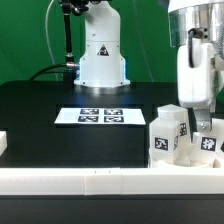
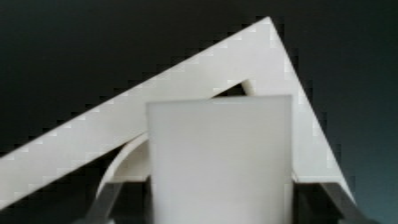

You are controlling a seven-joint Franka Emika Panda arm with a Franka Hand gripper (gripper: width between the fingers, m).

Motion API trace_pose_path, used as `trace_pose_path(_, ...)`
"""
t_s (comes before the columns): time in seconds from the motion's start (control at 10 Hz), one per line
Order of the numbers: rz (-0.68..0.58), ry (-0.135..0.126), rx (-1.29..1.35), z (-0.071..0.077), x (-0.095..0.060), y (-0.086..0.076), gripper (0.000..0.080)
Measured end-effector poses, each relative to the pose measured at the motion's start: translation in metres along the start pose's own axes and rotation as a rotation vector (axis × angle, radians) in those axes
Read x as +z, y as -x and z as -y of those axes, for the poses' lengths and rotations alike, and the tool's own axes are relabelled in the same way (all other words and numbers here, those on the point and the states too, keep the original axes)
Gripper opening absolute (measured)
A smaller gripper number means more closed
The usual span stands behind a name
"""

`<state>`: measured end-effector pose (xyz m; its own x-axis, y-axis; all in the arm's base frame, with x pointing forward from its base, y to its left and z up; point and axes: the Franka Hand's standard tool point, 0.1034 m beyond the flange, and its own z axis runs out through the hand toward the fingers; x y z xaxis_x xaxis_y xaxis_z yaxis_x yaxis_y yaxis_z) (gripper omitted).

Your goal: Assemble stool

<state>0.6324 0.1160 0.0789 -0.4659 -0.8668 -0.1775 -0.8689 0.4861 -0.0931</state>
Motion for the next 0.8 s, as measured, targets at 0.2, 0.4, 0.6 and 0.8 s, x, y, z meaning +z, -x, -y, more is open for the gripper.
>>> trace_pose_path(0.2, 0.016, -0.006, 0.062, 0.0011, 0.0002, -0.0003, 0.0337)
trace_pose_path(0.4, 0.069, -0.062, 0.182, 0.0007, 0.0005, 0.0019, 0.0337)
trace_pose_path(0.6, 0.075, -0.073, 0.193, -0.0004, 0.0001, 0.0019, 0.0337)
trace_pose_path(0.8, 0.075, -0.074, 0.159, -0.0009, 0.0009, 0.0015, 0.0337)
